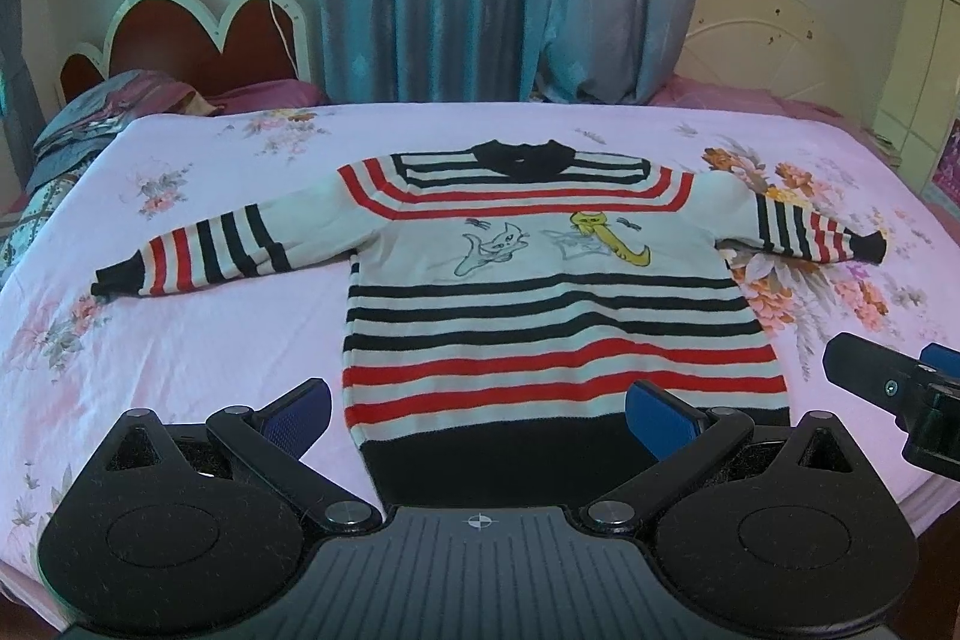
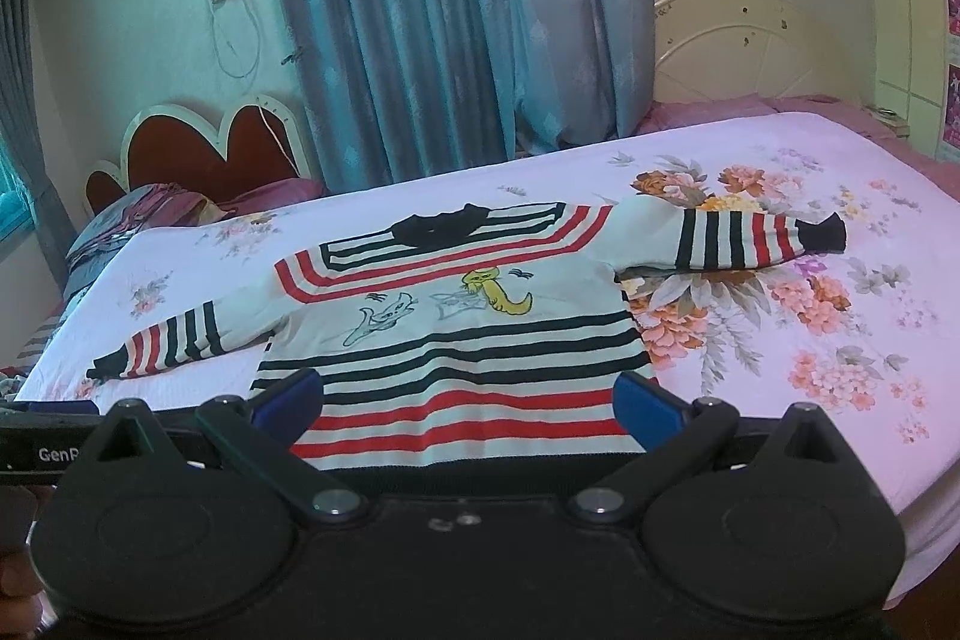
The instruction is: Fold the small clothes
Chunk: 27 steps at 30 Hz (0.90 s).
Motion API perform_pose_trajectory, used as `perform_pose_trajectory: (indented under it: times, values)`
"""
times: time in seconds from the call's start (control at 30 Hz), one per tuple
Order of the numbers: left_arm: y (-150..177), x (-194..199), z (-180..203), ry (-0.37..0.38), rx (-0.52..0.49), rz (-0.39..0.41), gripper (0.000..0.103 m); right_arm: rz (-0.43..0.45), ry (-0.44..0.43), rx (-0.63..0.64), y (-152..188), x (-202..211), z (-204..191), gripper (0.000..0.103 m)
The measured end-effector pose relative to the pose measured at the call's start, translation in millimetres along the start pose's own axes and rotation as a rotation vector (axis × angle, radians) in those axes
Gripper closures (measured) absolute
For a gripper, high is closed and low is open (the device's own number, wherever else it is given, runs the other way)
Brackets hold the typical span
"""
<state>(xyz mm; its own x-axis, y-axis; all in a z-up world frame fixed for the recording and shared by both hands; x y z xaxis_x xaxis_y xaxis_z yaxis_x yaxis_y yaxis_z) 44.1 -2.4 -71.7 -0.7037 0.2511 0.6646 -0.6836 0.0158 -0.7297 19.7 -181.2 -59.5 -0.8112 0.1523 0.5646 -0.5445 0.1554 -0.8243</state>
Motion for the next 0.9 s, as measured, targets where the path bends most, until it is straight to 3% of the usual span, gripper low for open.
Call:
perform_pose_trajectory:
  times: [0.9]
  values:
    - [0.0,-4.2,-3.4,-0.001,0.005,-0.006,0.0,-0.003,-0.003,0.003,0.4,-4.8,-2.6,0.001]
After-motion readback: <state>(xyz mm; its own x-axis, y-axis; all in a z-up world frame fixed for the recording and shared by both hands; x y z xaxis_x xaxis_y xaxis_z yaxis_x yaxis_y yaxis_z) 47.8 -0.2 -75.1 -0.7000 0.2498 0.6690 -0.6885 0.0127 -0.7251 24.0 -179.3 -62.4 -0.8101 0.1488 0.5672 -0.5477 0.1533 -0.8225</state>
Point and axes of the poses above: each gripper's, at about its wrist camera, not at the fingertips, and x roughly against the way its jaws point, z to its right, y to its underside, the point moved 10 cm from there along -x, roughly the way its jaws point, and after that the axes turned 13 degrees about y, right-handed, at the moved point
